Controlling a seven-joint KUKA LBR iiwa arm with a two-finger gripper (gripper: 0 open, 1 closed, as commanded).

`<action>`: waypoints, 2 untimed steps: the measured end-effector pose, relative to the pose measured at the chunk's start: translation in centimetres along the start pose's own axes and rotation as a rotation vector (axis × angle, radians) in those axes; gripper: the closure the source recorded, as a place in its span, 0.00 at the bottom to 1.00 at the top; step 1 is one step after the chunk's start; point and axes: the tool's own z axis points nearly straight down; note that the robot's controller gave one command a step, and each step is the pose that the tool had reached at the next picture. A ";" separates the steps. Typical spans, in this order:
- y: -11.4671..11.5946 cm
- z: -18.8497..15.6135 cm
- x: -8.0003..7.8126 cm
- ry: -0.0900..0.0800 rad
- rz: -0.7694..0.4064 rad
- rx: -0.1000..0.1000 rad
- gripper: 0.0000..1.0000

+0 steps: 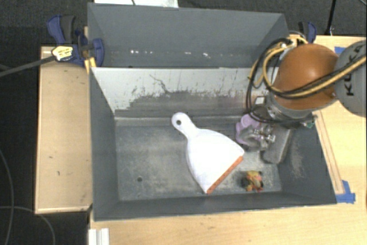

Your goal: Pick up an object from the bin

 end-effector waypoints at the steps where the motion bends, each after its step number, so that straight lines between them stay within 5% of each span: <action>1: 0.3 -1.6 0.6 0.000 -0.167 0.003 1.00; 2: -0.9 -9.0 3.9 0.000 0.210 0.005 1.00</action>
Offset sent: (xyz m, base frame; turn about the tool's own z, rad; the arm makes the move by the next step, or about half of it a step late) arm -0.0119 -0.0391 0.0880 0.2062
